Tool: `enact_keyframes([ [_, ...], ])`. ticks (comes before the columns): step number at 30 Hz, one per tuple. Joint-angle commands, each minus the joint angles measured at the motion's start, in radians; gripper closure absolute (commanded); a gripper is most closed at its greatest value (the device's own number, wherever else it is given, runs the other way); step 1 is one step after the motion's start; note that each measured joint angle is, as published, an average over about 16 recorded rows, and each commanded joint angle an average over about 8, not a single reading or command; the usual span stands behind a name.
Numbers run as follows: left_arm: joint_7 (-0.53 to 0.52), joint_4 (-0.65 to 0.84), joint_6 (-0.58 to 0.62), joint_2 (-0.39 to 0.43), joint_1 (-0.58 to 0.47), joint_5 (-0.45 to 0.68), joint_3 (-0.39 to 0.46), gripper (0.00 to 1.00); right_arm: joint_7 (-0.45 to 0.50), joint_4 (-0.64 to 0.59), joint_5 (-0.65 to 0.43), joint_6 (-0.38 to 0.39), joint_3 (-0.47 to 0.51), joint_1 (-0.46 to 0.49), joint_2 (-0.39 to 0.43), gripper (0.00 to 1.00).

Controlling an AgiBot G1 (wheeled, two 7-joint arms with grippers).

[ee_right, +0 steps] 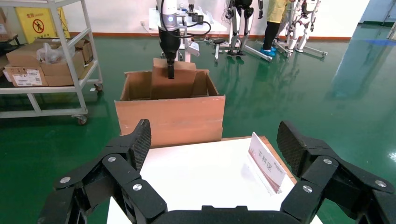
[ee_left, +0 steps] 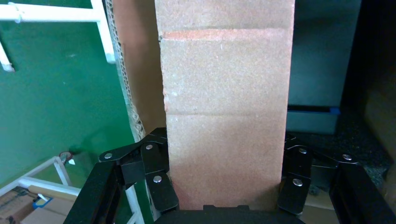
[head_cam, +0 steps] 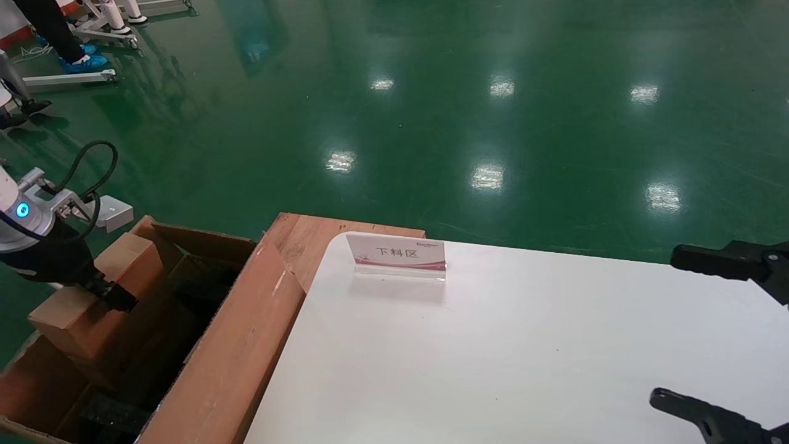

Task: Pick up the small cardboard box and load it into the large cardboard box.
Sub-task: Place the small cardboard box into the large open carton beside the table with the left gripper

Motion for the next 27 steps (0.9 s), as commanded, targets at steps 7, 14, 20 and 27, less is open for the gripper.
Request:
enact_keyframes([
  [7, 0.016, 0.069, -0.013, 0.020, 0.061, -0.022, -0.008, 1.00, 0.000, 0.000, 0.000, 0.000, 0.000, 0.000, 0.000, 0.00],
  [14, 0.034, 0.138, -0.024, 0.033, 0.133, -0.047, -0.017, 1.00, 0.000, 0.000, 0.001, 0.000, -0.001, 0.000, 0.000, 0.00],
  [20, 0.055, 0.197, -0.015, 0.041, 0.179, -0.072, -0.027, 1.00, -0.001, 0.000, 0.001, 0.000, -0.001, 0.000, 0.000, 0.00],
  [27, 0.069, 0.248, 0.003, 0.054, 0.204, -0.083, -0.031, 0.40, -0.001, 0.000, 0.001, 0.001, -0.001, 0.000, 0.001, 0.00],
])
